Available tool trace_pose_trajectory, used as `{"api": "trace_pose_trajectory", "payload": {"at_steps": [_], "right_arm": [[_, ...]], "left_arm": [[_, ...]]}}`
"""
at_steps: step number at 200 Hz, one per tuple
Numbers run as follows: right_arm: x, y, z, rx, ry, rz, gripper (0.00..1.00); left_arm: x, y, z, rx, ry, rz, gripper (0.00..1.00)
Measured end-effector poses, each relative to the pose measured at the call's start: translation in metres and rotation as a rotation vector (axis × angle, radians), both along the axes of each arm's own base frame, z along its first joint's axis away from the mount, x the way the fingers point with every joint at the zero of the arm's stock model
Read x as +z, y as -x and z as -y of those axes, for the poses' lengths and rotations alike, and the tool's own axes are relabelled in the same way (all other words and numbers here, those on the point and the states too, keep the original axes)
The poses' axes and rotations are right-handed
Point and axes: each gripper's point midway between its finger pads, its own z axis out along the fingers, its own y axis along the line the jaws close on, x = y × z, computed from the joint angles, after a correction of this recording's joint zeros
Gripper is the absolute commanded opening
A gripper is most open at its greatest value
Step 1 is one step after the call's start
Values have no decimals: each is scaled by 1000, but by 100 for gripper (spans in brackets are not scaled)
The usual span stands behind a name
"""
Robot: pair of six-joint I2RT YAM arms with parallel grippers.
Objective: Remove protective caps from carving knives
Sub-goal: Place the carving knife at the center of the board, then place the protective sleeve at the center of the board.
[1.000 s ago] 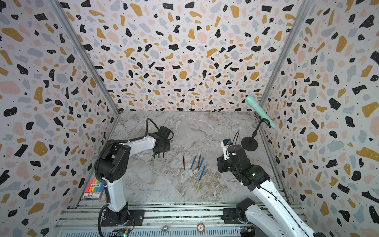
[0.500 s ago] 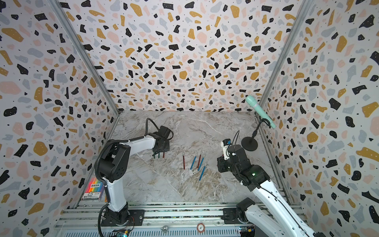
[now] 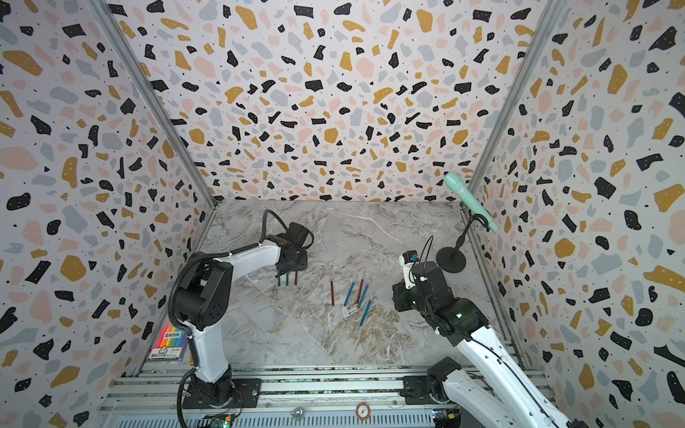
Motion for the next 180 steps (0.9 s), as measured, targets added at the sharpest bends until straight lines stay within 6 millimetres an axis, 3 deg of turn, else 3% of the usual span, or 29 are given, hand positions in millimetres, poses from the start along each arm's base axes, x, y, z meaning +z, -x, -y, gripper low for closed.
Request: {"api": "trace_pose_trajectory", "payload": {"at_steps": [28,68,89,115,128,144,180], "right_arm": [[0,0,0,-1,1,1,0],[0,0,1,-3,1,2,0],[-1,-1,1,-4,5,-3,0],[-12,-5,1,-13,33,-40,0],[-22,-8,2,-22,59,-86,0],[-33,-14,3,-37,90,-144,0],[-41,-33,0,-57,137,-227,0]], "left_arm": [[40,-10,10,-9,61,68,59],[127,-19,24,-28,170,219,77],[172,-13,29,-49,218,300,84],[211,7,29,-79,252,369,94],[219,20,24,-90,256,392,100],[219,38,16,-98,250,397,100],[189,73,-12,-91,184,376,99]]}}
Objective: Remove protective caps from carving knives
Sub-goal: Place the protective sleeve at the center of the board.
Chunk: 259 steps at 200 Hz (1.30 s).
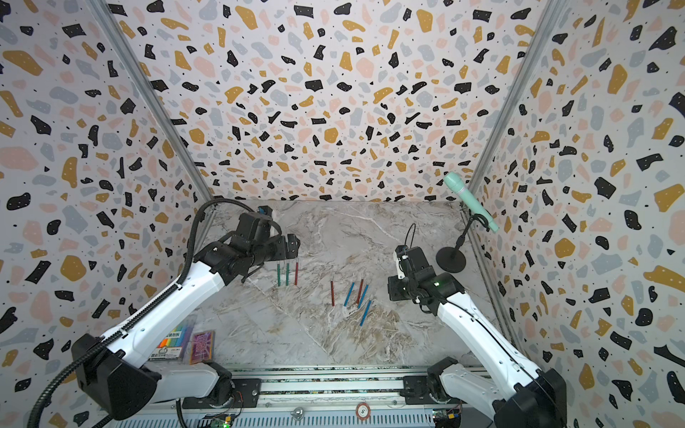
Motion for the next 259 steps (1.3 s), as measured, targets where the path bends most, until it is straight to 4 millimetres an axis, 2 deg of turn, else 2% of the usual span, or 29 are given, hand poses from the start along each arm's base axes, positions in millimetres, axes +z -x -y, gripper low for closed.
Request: {"api": "trace_pose_trajectory", "payload": {"at_steps": [22,42,72,105,171,213,259], "right_arm": [[0,-23,-1,-28,47,-29,0],[-9,-50,1,-63,109,-66,0],[-42,-78,3,-85,214,-159,0],[-69,-105,6,-88,313,-240,0],[-99,-168,22,-139,381,-312,0],[-119,-184,20,-128,394,-359,0],[-113,-196,6,-106,340,-352,0]], "left_arm": [[-17,19,-17,14,-41,-4,99],[-25,31,-30,31,-62,21,100],[-34,42,-44,63,-75,66,99],[-57,47,-53,85,-115,43,99],[-53,44,-61,119,-148,68,99],[-49,44,-66,140,-161,87,100],[-50,43,-68,144,-177,88,99]]}}
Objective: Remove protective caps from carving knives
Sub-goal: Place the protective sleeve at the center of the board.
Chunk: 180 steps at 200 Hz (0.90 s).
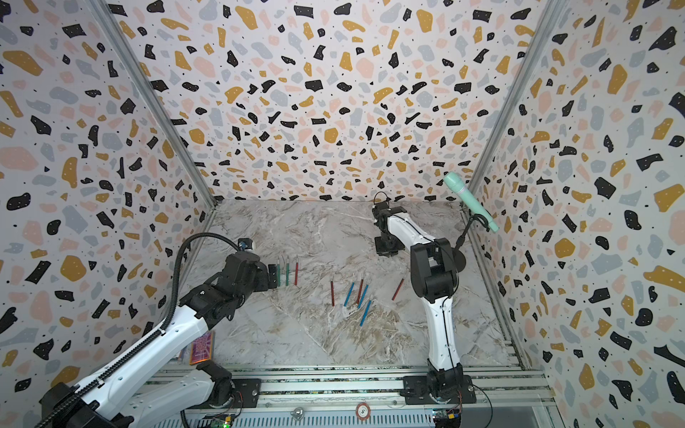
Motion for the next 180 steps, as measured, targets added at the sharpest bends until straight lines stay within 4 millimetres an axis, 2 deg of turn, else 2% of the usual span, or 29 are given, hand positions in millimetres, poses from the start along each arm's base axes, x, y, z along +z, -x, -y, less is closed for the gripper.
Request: {"api": "trace_pose_trajectory", "payload": {"at_steps": [82,180], "right_arm": [[-17,6,-6,12,-28,-58,0],[-23,8,-7,12,-29,-77,1]], "left_arm": [[-3,0,1,-3,-6,-9,100],[-5,-1,2,-8,-13,-16,100]]}}
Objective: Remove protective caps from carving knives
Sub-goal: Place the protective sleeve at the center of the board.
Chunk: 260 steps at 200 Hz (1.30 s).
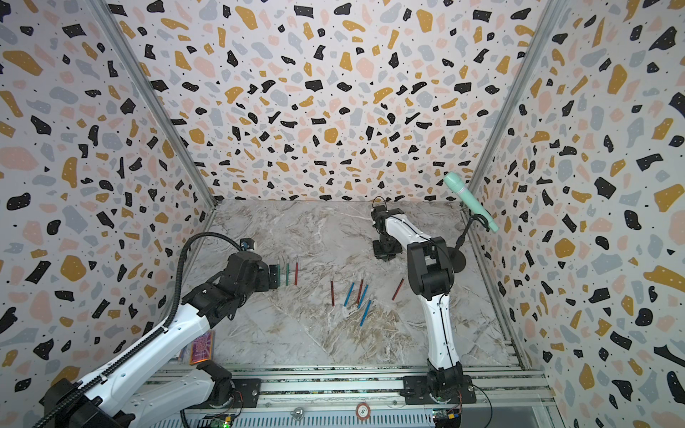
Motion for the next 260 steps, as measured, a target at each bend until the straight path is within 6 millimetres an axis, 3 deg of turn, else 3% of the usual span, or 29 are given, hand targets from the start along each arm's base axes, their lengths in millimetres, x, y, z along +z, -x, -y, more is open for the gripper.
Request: {"api": "trace_pose_trajectory", "payload": {"at_steps": [30,45,159,220,260], "right_arm": [[0,0,0,0,0,-2,20],[-2,1,0,3,0,-6,25],[0,-3,2,-3,-2,-3,26],[11,-11,-3,-4,-26,22,29],[36,-13,-4,-11,-44,68,48]], "left_arm": [[-1,0,0,-1,-2,-4,100],[-2,-1,0,-1,-4,-7,100],[-4,-1,1,-2,-7,-14,99],[-9,-2,2,-4,-14,-29,100],[-11,-2,2,-4,-17,-36,99]]}}
